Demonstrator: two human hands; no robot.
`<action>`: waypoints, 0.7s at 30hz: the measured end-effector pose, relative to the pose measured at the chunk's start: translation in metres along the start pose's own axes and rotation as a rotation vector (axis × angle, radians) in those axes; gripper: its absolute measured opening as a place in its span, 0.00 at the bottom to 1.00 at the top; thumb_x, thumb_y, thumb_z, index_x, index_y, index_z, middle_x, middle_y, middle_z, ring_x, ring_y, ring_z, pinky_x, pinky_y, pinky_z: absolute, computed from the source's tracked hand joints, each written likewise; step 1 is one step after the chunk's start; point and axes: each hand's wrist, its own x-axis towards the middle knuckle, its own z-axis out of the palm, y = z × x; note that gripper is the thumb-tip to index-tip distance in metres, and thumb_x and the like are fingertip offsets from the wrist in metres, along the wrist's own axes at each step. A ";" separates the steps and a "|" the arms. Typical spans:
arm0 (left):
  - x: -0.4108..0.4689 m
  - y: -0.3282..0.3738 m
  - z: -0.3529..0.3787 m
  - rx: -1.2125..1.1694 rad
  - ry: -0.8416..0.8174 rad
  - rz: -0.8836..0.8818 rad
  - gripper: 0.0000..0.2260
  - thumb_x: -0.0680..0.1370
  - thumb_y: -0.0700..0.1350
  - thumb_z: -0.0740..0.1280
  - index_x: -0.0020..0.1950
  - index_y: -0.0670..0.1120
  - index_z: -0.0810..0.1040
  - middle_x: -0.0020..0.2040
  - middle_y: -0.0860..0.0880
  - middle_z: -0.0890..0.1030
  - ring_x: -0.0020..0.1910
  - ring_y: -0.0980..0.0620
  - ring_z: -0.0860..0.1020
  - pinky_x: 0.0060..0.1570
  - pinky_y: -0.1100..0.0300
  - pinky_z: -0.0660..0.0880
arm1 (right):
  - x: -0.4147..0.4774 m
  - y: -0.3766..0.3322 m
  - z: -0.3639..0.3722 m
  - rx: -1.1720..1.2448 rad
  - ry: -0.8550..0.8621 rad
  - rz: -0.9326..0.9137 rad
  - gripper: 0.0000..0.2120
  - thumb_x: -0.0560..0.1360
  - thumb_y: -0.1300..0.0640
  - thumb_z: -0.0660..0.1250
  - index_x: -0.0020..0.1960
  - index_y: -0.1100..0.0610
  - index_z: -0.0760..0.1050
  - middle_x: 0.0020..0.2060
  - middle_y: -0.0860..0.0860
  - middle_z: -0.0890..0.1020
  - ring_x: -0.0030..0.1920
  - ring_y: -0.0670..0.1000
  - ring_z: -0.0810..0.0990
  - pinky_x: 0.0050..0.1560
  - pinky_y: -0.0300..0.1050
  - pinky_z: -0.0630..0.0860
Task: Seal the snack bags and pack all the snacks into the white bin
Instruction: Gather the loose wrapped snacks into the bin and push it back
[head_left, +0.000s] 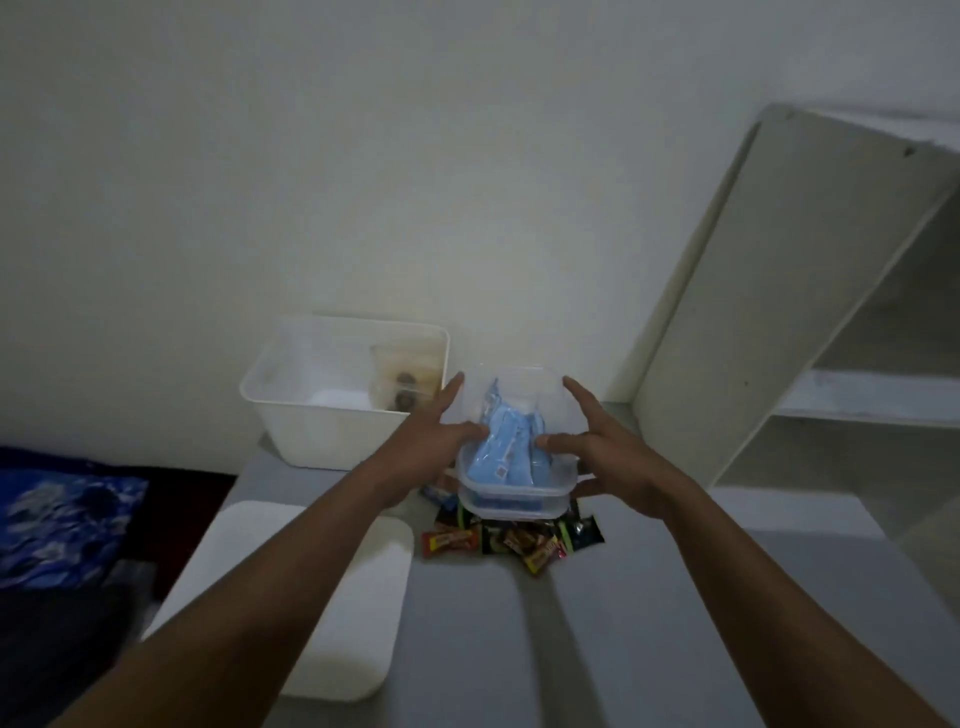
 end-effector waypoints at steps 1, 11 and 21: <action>0.001 0.009 -0.015 -0.007 0.015 0.002 0.35 0.77 0.48 0.70 0.77 0.66 0.56 0.69 0.52 0.73 0.54 0.48 0.81 0.36 0.55 0.82 | 0.010 -0.015 0.007 -0.011 -0.011 -0.017 0.41 0.75 0.56 0.72 0.76 0.33 0.51 0.57 0.47 0.78 0.53 0.54 0.83 0.41 0.49 0.83; 0.045 0.047 -0.178 -0.024 0.106 -0.034 0.35 0.78 0.44 0.68 0.78 0.64 0.55 0.65 0.46 0.76 0.48 0.42 0.84 0.39 0.50 0.82 | 0.124 -0.127 0.112 -0.020 -0.078 -0.082 0.39 0.75 0.61 0.71 0.76 0.37 0.55 0.56 0.48 0.79 0.54 0.54 0.82 0.48 0.49 0.82; 0.141 0.017 -0.284 -0.040 0.110 -0.158 0.35 0.77 0.39 0.64 0.79 0.61 0.54 0.73 0.45 0.67 0.52 0.41 0.80 0.45 0.46 0.82 | 0.244 -0.145 0.206 -0.040 -0.016 0.009 0.40 0.74 0.61 0.72 0.77 0.43 0.55 0.72 0.54 0.70 0.59 0.57 0.77 0.48 0.48 0.82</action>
